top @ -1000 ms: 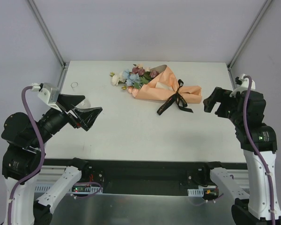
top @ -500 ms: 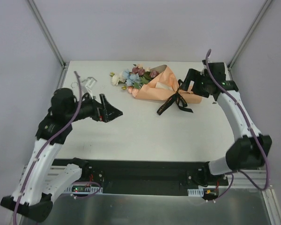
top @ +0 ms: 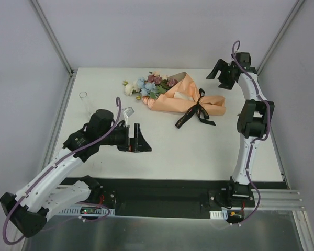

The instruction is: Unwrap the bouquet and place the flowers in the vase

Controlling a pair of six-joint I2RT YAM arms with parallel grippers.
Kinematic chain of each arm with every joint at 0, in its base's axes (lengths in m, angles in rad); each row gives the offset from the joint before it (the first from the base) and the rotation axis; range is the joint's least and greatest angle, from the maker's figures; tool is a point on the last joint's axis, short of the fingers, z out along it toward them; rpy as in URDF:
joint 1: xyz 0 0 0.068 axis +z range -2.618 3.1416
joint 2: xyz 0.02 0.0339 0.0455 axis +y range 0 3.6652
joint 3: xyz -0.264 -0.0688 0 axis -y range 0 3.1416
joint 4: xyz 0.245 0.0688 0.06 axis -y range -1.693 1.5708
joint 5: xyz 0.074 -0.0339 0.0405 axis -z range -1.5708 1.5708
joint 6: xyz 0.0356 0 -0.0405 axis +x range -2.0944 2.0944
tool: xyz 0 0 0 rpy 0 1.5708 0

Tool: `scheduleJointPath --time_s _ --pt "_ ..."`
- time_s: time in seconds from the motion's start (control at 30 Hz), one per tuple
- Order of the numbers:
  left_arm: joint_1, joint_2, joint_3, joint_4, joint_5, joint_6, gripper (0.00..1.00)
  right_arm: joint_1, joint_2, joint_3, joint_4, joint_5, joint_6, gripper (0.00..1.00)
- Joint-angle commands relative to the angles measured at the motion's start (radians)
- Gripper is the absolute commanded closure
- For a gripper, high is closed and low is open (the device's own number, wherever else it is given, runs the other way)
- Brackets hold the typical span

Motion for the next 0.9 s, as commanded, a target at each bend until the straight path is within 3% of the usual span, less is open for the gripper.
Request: scheduleJointPath --time_s 0.0,0.33,0.47,0.6,0.87 --pt "-0.133 0.094 -0.001 0.066 -0.204 -0.040 0.02 -0.019 0.073 0.052 0.042 -0.153 0.068 0.03" --pt "-0.212 0.480 0.264 0.071 -0.213 0.118 0.04 0.010 -0.177 -0.494 0.219 -0.160 0.054 0.03" --pt "-0.213 0.534 0.332 0.071 -0.219 0.133 0.05 0.063 -0.326 -0.795 0.315 -0.159 0.079 0.02" --pt "-0.213 0.544 0.323 0.076 -0.243 0.147 0.05 0.151 -0.479 -0.989 0.360 -0.124 0.099 0.01" --pt "-0.213 0.531 0.272 0.083 -0.253 0.153 0.15 0.243 -0.738 -1.252 0.415 -0.169 0.099 0.01"
